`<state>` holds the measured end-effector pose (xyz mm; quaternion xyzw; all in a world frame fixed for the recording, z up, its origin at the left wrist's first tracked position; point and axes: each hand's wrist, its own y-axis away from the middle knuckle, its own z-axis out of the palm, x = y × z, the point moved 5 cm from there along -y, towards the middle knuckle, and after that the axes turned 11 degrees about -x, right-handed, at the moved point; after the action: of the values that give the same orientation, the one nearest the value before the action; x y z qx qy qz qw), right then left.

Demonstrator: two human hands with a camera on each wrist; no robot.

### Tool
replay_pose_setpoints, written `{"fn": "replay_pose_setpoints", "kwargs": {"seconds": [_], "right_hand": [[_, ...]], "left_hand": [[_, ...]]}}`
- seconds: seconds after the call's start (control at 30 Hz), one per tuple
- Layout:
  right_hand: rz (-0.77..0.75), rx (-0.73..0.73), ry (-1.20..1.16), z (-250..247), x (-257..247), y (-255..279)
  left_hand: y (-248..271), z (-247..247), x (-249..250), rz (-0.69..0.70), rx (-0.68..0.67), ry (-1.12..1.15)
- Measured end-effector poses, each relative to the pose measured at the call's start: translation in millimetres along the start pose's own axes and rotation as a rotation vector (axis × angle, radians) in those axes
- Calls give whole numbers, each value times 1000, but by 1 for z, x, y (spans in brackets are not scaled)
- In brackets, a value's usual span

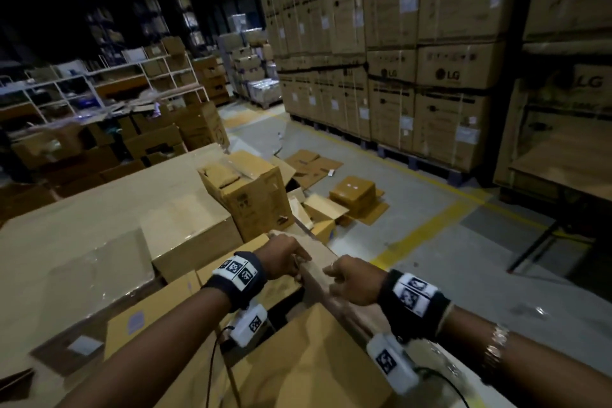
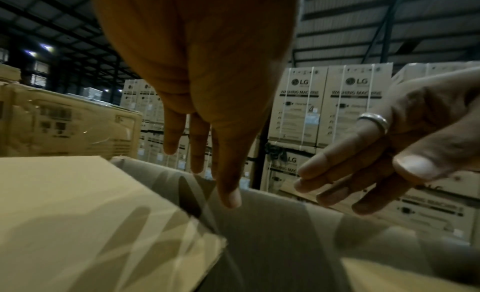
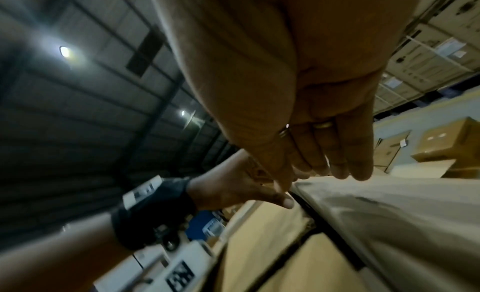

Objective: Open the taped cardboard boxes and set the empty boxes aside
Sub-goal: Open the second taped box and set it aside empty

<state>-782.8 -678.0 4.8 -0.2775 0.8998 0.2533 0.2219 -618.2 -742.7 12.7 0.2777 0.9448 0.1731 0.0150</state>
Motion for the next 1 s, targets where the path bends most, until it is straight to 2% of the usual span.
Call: {"fn": "replay_pose_setpoints", "kwargs": {"seconds": [0.1, 0.3, 0.43, 0.5, 0.63, 0.77, 0.9, 1.0], "right_hand": [[64, -158, 149, 13, -5, -20], [58, -158, 200, 19, 1, -28], [24, -172, 200, 19, 3, -24], [2, -225, 198, 17, 2, -17], [-86, -271, 248, -4, -24, 4], [-261, -330, 295, -11, -70, 13], [-484, -449, 321, 15, -118, -1], [-547, -525, 371, 46, -144, -10]], "left_hand": [[-8, 12, -7, 21, -59, 37], [-13, 24, -11, 32, -50, 105], [-3, 24, -9, -18, -95, 125], [10, 16, -9, -63, -112, 145], [63, -5, -1, -131, -78, 172], [146, -5, 11, -287, -122, 163], [242, 37, 16, -497, -54, 307], [297, 81, 33, -625, 99, 479]]}}
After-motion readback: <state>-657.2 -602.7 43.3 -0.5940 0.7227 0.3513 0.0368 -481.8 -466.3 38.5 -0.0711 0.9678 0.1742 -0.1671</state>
